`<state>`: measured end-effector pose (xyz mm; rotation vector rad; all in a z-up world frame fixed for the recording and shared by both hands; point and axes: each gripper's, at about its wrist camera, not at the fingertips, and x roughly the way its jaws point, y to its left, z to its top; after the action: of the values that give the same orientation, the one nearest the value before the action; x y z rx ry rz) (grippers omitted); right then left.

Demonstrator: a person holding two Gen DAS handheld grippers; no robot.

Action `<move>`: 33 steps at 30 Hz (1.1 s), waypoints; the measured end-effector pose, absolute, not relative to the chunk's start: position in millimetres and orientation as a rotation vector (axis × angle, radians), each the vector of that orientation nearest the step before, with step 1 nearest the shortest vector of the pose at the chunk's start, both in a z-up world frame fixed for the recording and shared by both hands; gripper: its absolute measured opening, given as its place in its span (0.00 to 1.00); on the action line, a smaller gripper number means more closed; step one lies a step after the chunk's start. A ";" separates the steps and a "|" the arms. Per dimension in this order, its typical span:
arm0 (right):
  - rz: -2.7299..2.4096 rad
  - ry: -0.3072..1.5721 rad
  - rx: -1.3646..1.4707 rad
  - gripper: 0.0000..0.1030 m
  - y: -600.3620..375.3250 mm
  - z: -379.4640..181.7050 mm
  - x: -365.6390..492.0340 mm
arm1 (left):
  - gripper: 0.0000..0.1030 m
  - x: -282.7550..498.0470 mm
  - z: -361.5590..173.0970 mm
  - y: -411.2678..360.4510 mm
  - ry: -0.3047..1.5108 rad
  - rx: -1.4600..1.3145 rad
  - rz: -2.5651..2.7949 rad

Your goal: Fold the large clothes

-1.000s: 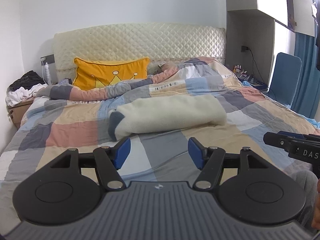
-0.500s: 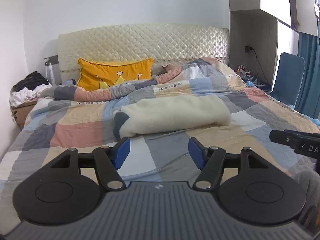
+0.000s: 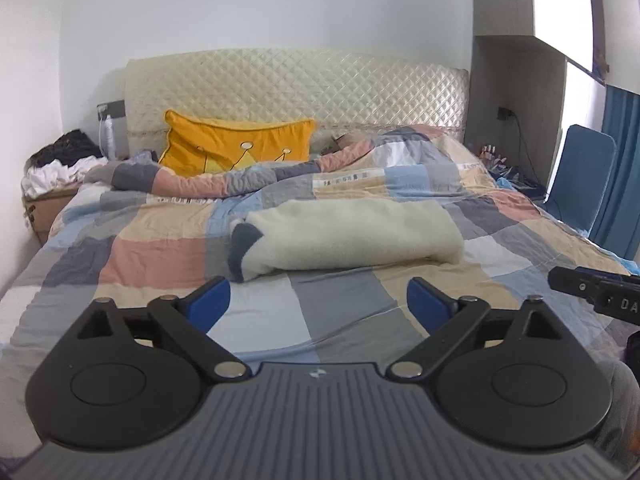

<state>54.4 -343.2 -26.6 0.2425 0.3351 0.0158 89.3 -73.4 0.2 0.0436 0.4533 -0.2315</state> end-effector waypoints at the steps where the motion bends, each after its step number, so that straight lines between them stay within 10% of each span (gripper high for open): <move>1: 0.015 0.338 0.231 0.47 -342.6 -25.4 53.9 | 0.95 89.6 -0.4 -74.1 0.456 0.056 -0.221; 7: -0.003 0.329 0.230 0.58 -344.6 -21.9 52.7 | 0.97 90.4 3.1 -69.2 0.455 0.047 -0.189; 11: 0.006 0.299 0.256 1.00 -347.0 -22.1 50.1 | 0.98 89.8 6.1 -69.8 0.468 0.044 -0.189; 33: -0.027 0.322 0.213 1.00 -340.7 -20.9 50.6 | 0.98 82.0 7.8 -76.9 0.444 0.052 -0.185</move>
<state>50.6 -340.7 -20.9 0.2131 0.3218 -0.0267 82.0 -76.9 7.8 0.0525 0.4439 -0.1850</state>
